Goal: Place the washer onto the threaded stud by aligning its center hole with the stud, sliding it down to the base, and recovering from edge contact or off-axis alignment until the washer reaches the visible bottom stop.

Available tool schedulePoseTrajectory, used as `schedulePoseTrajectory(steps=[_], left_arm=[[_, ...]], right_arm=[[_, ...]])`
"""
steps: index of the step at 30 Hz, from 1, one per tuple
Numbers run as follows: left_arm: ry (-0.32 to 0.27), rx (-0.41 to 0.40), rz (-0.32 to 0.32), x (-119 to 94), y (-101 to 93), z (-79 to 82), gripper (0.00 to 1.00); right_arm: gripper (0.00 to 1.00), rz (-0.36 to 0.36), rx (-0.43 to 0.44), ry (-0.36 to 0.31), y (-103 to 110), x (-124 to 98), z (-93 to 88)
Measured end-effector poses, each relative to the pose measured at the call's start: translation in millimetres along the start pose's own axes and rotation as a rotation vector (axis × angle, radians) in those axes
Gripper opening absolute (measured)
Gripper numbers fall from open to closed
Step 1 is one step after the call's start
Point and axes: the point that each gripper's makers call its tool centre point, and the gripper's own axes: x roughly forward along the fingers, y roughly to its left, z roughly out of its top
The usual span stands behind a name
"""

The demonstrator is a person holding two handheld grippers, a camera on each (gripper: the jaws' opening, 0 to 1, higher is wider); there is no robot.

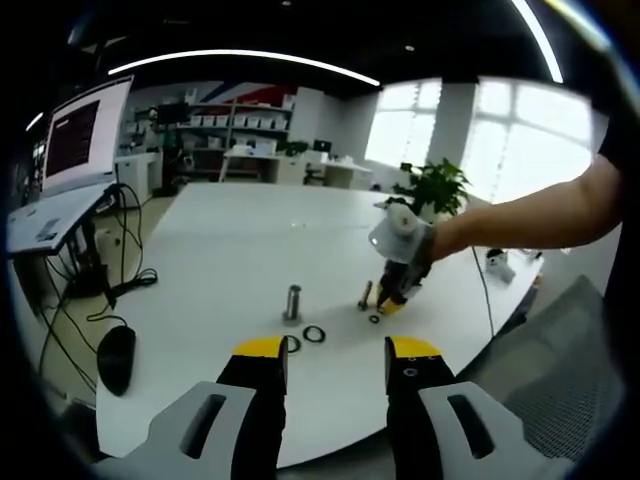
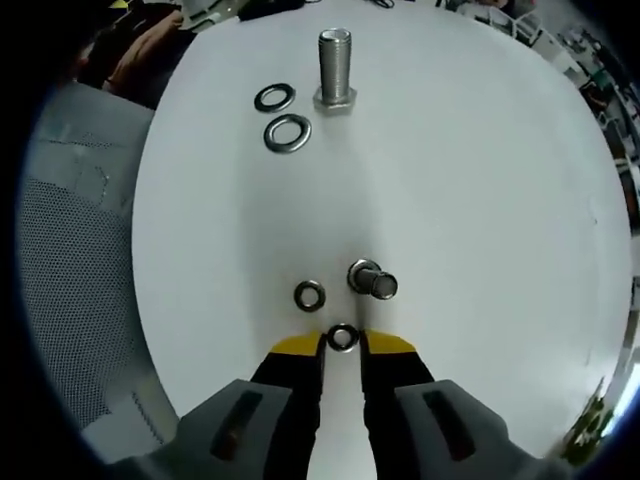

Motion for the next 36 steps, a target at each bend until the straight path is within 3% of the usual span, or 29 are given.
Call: schedulePoseTrajectory(steps=[6, 10, 22, 31, 36], left_arm=[[-0.025, -0.015, -0.001, -0.8, 0.6, 4.0, 0.37], [-0.001, 0.008, -0.014, 0.6, -2.9, 0.9, 0.36], [-0.006, 0.002, -0.007, -0.1, -1.3, 1.8, 0.36], [-0.007, 0.000, 0.002, -0.3, 0.7, 1.8, 0.37], [0.000, 0.004, 0.003, 0.2, 1.0, 1.0, 0.37]], right_arm=[[0.16, -0.015, 0.017, 0.001, 1.0, 0.8, 1.3], [0.16, -0.018, 0.005, 0.016, 1.7, 0.5, 1.1], [0.16, -0.025, 0.001, 0.013, 2.6, -0.1, 0.0], [0.16, -0.026, 0.052, -0.073, 0.9, -0.9, -0.5], [0.16, -0.047, 0.139, -0.172, 0.5, -1.8, 0.5]])
